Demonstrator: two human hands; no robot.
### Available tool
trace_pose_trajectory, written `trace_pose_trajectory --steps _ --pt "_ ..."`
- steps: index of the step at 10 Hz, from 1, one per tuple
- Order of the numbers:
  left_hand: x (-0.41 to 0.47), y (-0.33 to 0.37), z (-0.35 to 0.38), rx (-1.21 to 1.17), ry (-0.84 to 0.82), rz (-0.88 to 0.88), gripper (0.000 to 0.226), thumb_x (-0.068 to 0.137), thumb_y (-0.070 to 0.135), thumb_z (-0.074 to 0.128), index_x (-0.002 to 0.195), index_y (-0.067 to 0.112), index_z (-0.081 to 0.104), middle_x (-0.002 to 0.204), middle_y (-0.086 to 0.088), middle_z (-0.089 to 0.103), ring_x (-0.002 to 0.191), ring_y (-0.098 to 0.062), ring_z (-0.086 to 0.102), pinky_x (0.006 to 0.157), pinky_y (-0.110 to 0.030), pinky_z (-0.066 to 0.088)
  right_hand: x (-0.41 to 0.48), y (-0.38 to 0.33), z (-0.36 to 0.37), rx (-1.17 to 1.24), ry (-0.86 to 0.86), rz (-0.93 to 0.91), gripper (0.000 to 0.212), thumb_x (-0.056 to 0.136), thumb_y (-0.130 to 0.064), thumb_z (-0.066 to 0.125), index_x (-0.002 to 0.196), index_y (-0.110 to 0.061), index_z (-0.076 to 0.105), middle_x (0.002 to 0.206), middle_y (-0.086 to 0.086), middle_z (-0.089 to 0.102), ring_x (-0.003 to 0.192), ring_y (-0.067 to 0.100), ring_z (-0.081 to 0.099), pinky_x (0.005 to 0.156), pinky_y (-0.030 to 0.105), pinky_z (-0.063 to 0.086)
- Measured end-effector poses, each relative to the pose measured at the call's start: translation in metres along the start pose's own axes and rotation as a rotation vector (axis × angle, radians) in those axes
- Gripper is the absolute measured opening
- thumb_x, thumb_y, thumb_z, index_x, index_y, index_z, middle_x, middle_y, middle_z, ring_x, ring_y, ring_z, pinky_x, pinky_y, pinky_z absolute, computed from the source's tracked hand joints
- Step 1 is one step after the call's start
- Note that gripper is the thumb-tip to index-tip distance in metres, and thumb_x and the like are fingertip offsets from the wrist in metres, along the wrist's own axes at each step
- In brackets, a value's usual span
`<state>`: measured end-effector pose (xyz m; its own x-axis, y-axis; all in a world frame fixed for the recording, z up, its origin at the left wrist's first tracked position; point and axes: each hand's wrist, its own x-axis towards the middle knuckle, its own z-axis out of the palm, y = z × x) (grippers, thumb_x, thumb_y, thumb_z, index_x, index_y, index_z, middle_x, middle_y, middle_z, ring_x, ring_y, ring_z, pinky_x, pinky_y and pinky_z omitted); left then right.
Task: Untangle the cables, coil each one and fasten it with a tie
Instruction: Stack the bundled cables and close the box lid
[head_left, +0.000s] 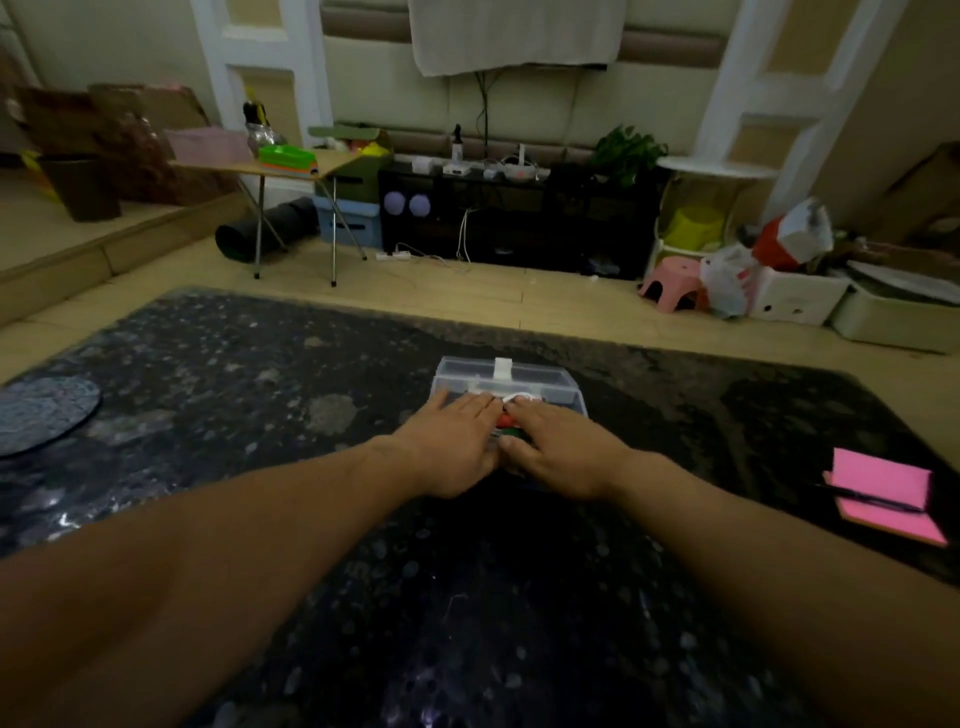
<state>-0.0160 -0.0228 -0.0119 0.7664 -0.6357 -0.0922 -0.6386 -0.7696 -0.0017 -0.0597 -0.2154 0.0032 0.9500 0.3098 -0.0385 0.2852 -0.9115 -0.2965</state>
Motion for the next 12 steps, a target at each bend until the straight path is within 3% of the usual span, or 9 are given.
trace_pose_trajectory --steps 2,3,4,6,7,8,9,11,12 --pt "0.010 -0.016 -0.019 -0.209 0.184 -0.124 0.080 0.106 0.067 0.024 0.169 0.021 0.004 0.177 -0.001 0.007 0.163 -0.022 0.007 0.130 -0.059 0.000 0.001 0.020 -0.038 0.353 0.437 0.291 0.035 0.113 -0.044 0.038 0.125 -0.022 0.062 0.125 -0.002 0.060 0.107 0.012 0.054 0.089 0.031 0.039" --pt "0.031 -0.036 -0.028 -0.544 0.246 -0.421 0.077 0.103 0.057 0.042 0.166 0.018 0.022 0.168 -0.009 0.034 0.149 -0.032 0.040 0.122 -0.056 0.032 0.018 0.043 -0.048 0.390 0.275 0.572 0.047 0.114 -0.042 0.035 0.128 -0.007 0.063 0.126 0.013 0.063 0.113 0.031 0.060 0.092 0.036 0.044" --pt "0.050 -0.044 -0.035 -0.934 0.248 -0.638 0.054 0.106 0.034 0.050 0.145 -0.004 0.049 0.137 -0.022 0.059 0.116 -0.038 0.061 0.092 -0.039 0.051 0.044 0.072 -0.029 0.666 0.226 0.738 0.053 0.108 -0.050 0.046 0.117 -0.004 0.070 0.120 0.021 0.073 0.112 0.040 0.069 0.103 0.048 0.055" --pt "0.074 -0.059 -0.024 -1.442 0.326 -0.721 0.023 0.103 0.010 0.056 0.112 -0.004 0.072 0.094 -0.017 0.072 0.078 -0.025 0.070 0.074 -0.039 0.063 0.064 0.079 -0.015 1.030 0.272 0.741 0.019 0.102 -0.014 0.060 0.097 -0.009 0.078 0.092 0.013 0.077 0.077 0.024 0.069 0.066 0.032 0.053" --pt "0.069 -0.062 -0.034 -1.671 0.346 -0.640 0.030 0.104 0.028 0.057 0.112 0.006 0.075 0.101 -0.015 0.078 0.070 -0.021 0.075 0.058 -0.032 0.063 0.062 0.072 -0.026 1.120 0.362 0.639 0.021 0.105 -0.021 0.055 0.106 -0.019 0.075 0.099 0.008 0.077 0.089 0.023 0.072 0.076 0.036 0.057" --pt "0.061 -0.060 -0.040 -1.592 0.383 -0.467 0.047 0.098 0.037 0.068 0.142 0.019 0.060 0.130 -0.009 0.072 0.106 -0.023 0.074 0.088 -0.038 0.062 0.050 0.058 -0.041 1.017 0.431 0.516 0.035 0.106 -0.044 0.052 0.131 -0.024 0.065 0.129 0.008 0.072 0.113 0.027 0.068 0.100 0.048 0.056" --pt "0.041 -0.046 -0.053 -1.210 0.448 -0.306 0.068 0.098 0.018 0.072 0.158 0.028 0.041 0.138 0.001 0.057 0.119 -0.019 0.061 0.094 -0.031 0.052 0.028 0.044 -0.056 0.716 0.446 0.418 0.047 0.108 -0.038 0.055 0.153 -0.027 0.048 0.149 0.007 0.054 0.131 0.029 0.057 0.099 0.039 0.051" --pt "-0.009 -0.035 -0.051 -0.474 0.308 -0.177 0.055 0.100 0.035 0.071 0.150 0.023 0.053 0.147 -0.004 0.055 0.129 -0.024 0.057 0.105 -0.034 0.047 -0.020 0.033 -0.043 0.193 0.311 0.252 0.052 0.101 -0.033 0.068 0.149 -0.027 0.051 0.147 0.002 0.057 0.125 0.021 0.058 0.096 0.032 0.050" --pt "-0.030 -0.031 -0.033 -0.342 0.194 -0.053 0.075 0.096 0.049 0.072 0.159 0.021 0.042 0.161 -0.002 0.041 0.145 -0.023 0.044 0.117 -0.034 0.035 -0.038 0.032 -0.026 0.006 0.185 0.200 0.071 0.092 -0.047 0.074 0.154 -0.027 0.045 0.157 0.001 0.048 0.141 0.023 0.049 0.117 0.043 0.043"
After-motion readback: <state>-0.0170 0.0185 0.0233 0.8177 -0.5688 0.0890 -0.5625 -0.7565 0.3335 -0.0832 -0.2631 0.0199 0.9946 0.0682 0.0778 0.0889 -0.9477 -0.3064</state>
